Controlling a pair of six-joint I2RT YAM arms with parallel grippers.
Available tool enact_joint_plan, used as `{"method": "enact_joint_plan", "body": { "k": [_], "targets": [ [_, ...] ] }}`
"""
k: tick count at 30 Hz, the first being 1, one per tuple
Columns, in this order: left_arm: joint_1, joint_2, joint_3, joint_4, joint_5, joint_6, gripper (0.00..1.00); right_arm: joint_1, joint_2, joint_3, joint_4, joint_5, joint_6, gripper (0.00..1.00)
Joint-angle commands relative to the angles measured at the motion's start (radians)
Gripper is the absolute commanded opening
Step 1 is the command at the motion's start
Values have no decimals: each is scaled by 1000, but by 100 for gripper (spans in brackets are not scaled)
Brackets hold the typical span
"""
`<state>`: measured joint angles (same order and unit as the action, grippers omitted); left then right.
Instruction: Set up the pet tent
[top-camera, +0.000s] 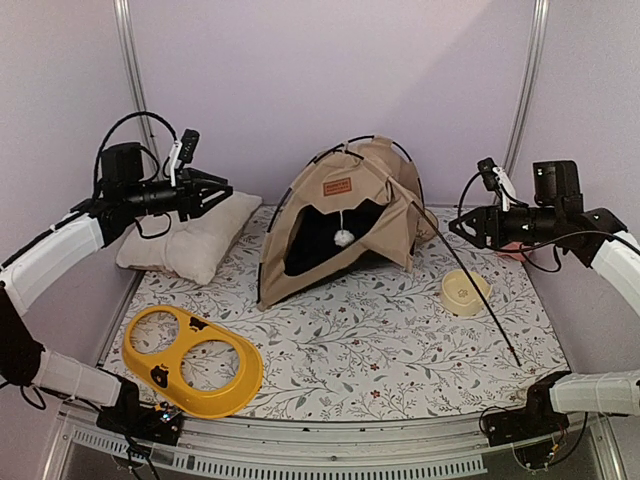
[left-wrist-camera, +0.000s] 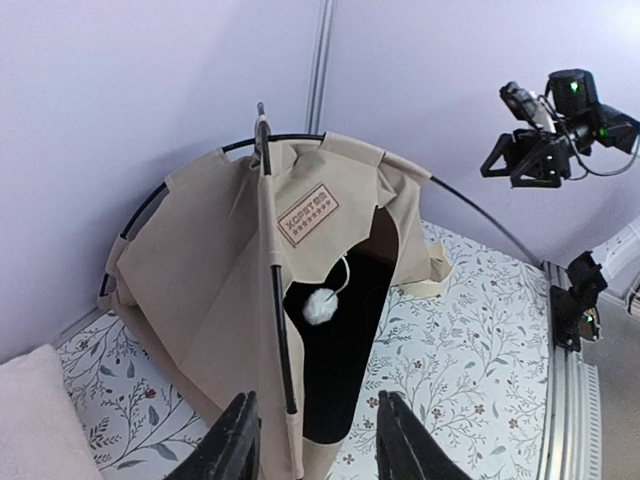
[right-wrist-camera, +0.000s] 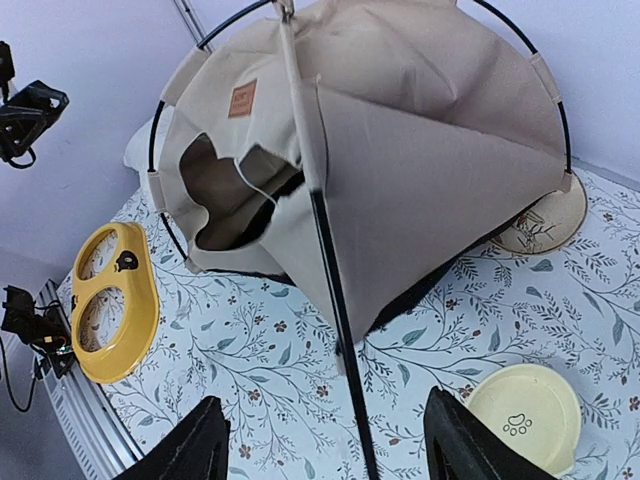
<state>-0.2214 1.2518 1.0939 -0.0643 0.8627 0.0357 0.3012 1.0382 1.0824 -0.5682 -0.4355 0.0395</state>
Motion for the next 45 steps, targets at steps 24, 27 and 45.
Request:
{"method": "enact_joint_plan", "body": {
  "k": [24,27,45],
  "targets": [
    [-676,268,-251,315,-844,-725,37,131,137,56,-33,121,45,47],
    [-677,351,-227,336,-848,-771,33,159,122,25,-18,122,84,36],
    [-451,460,-206,177,-1198,-635,36,515,224,-139,315,145,351,40]
  ]
}}
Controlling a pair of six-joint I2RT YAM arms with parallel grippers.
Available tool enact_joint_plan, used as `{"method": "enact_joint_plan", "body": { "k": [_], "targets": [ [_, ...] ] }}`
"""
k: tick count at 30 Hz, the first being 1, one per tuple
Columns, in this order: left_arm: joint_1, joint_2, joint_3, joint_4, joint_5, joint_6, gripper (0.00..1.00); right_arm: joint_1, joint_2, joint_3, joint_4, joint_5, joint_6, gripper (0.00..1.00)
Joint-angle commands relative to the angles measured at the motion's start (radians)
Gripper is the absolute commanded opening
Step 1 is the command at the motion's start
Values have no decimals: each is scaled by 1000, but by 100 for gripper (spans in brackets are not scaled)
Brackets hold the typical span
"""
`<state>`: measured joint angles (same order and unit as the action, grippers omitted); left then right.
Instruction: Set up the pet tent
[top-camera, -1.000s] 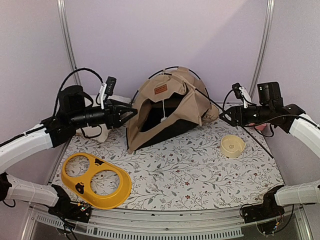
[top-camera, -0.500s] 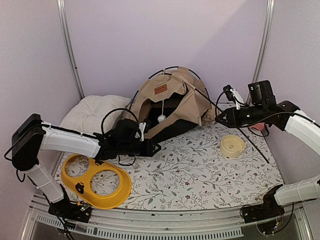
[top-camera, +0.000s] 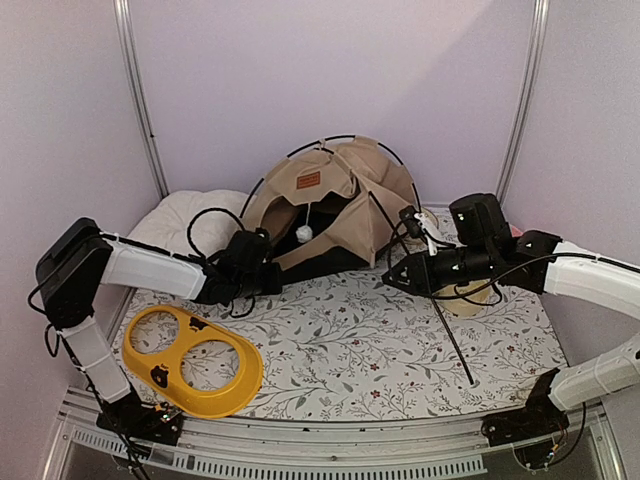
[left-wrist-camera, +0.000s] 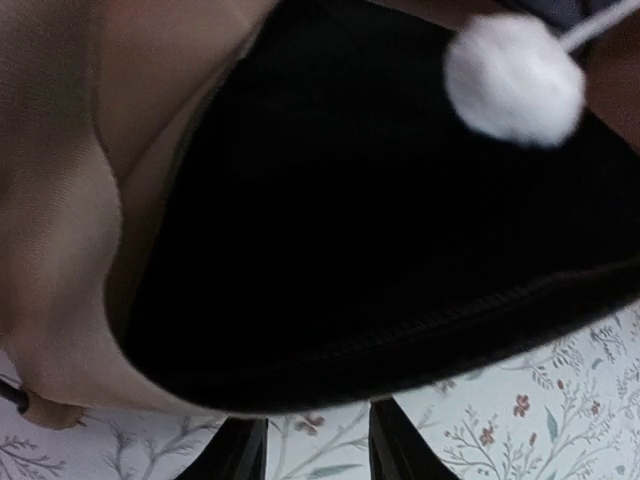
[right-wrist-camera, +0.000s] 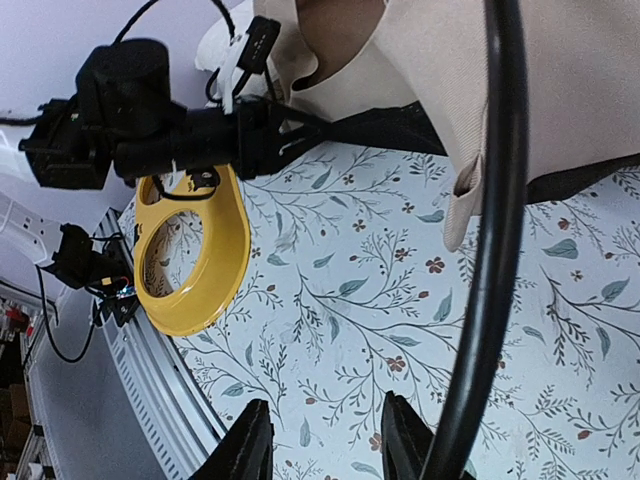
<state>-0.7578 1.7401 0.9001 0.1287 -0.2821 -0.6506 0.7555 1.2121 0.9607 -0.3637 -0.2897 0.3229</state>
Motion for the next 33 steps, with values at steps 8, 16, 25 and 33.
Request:
{"method": "enact_joint_plan", "body": {
  "k": [8,16,25,33],
  "targets": [
    [137,-63,-55,38,0,102,37,73,5,-50,19,39,80,56],
    [68,-112,-139,165,86,116,39,74,-120,-43,-202,90,83,59],
    [-20,-120,-131,196,96,111,39,74,-221,-2,-455,124,106,57],
    [-86,-144,-99,239,128,124,39,74,-232,111,-602,141,98,51]
  ]
}}
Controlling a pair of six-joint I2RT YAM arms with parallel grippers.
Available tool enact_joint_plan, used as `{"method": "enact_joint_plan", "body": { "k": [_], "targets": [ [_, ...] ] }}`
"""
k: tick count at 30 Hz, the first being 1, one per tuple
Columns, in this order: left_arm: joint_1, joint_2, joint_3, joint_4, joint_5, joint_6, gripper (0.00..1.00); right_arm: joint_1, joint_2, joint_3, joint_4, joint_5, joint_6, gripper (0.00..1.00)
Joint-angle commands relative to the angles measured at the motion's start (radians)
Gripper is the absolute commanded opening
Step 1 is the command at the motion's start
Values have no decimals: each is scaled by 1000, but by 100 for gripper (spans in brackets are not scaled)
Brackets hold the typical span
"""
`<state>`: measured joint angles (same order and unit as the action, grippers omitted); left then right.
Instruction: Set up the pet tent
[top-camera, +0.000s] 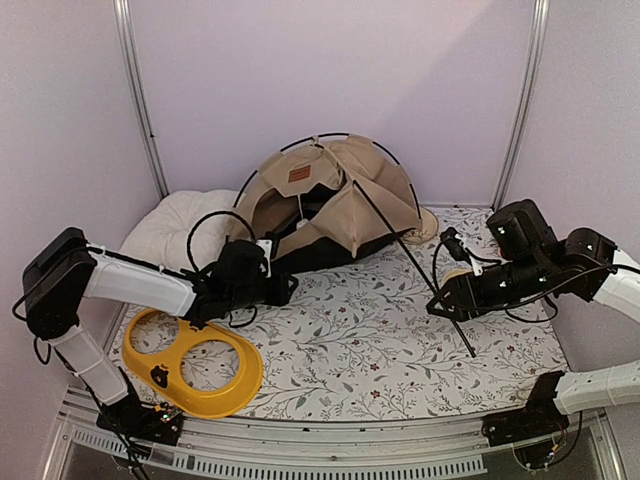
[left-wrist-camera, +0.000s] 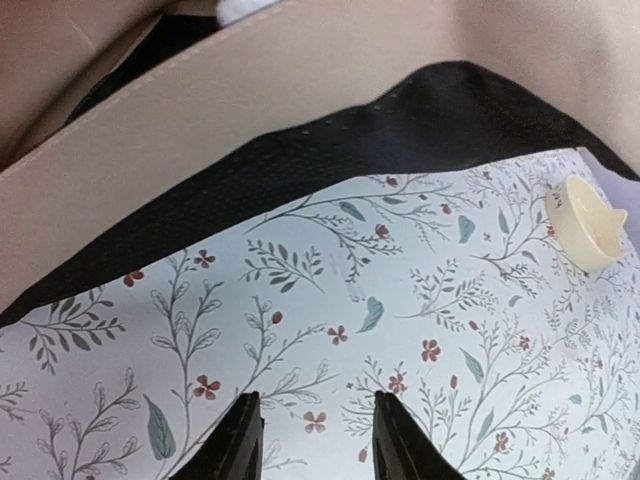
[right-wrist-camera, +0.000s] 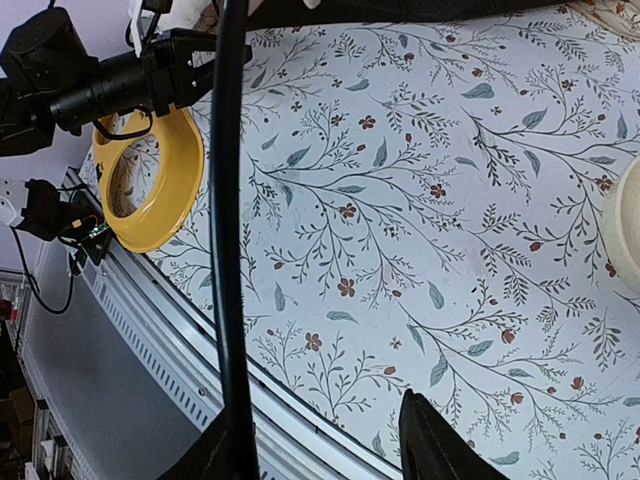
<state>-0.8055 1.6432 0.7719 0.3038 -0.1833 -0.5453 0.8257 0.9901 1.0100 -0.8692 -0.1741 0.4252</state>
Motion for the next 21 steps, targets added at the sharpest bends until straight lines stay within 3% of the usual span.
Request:
{"method": "enact_joint_plan", "body": {
  "k": [1,8,14,16,21],
  "targets": [
    [-47,-60,30,74,37,17,39,3,-7,71,-110,26,-7,50],
    [-57,-130,91,150,130,-34,43,4,-7,110,-156,46,-17,40],
    [-85,-26,161,190,290,-182,34,3,15,123,-137,27,-22,37],
    [-133,-6,159,209,248,-161,33,3,19,122,-129,23,-25,36],
    [-276,61,185,239,-44,20,38,3,23,117,-113,14,-23,35]
  ]
}}
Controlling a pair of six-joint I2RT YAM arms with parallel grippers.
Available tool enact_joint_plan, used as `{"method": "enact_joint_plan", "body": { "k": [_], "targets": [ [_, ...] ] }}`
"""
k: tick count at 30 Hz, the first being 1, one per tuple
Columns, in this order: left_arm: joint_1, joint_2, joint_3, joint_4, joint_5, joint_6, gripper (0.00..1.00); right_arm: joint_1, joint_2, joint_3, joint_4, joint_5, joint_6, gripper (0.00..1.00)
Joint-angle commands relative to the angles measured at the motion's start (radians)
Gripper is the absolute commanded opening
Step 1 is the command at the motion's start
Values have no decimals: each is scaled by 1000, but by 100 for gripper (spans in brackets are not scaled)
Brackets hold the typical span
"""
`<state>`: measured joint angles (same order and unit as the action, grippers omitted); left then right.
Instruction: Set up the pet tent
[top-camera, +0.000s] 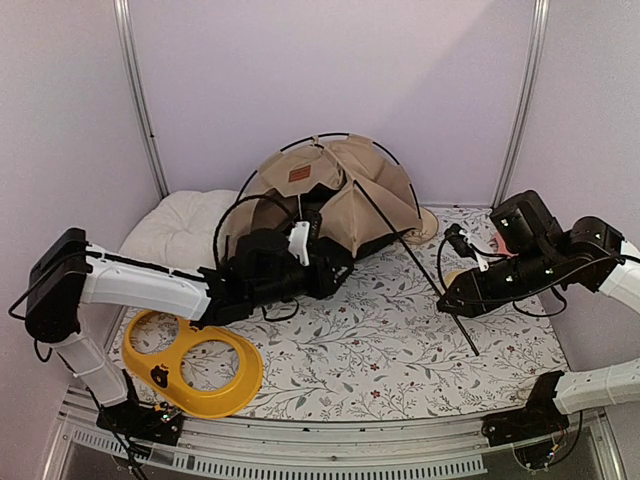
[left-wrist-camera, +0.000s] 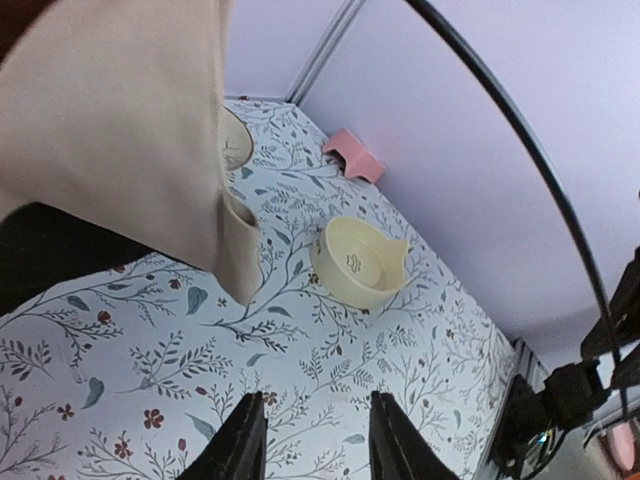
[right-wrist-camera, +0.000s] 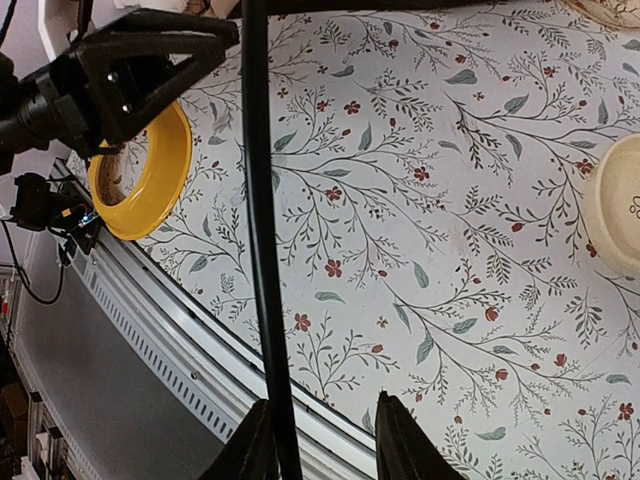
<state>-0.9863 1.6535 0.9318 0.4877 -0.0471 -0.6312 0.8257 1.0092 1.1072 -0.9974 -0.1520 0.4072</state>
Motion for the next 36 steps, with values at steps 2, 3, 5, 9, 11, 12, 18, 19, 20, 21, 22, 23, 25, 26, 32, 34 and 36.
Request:
{"method": "enact_joint_plan", "body": {
  "k": [2,3,5,9,11,12,18,19,20,21,22,23,25,26,32,34,36],
  "targets": [
    [-119,89,23,105,-299,129,40,3,8,20,19,-9,-6,35],
    [-126,112,19,140,-349,137,41,4,10,20,20,-9,-7,35],
    [-134,150,-6,271,-405,190,37,3,12,21,24,-11,-8,34],
    [-154,251,-107,738,-455,362,36,4,10,20,30,-12,-6,34],
    [-154,298,-91,821,-489,407,36,4,7,19,31,-12,-5,34],
    [-154,321,-72,824,-491,428,36,3,6,18,33,-13,-5,34],
    [-155,400,-3,836,-544,523,34,3,0,14,36,-8,-9,34],
    [-153,408,6,837,-554,543,34,3,0,14,38,-9,-9,34],
    [-152,414,15,839,-560,561,33,3,0,14,39,-10,-11,34],
    [-152,422,26,841,-560,578,32,3,0,13,41,-11,-11,34],
    [-152,429,33,845,-555,594,30,4,0,13,42,-11,-11,34],
    [-151,436,42,846,-552,613,29,3,1,13,43,-11,-14,34],
    [-150,445,57,838,-549,631,27,3,2,13,43,-10,-16,34],
    [-149,448,63,836,-551,635,26,3,2,13,42,-10,-16,34],
    [-138,459,85,783,-575,625,25,4,5,14,48,-15,-21,33],
    [-134,465,91,768,-580,615,27,3,6,16,48,-16,-21,34],
    [-131,473,100,742,-583,596,27,3,8,18,47,-16,-24,34]
  ]
}}
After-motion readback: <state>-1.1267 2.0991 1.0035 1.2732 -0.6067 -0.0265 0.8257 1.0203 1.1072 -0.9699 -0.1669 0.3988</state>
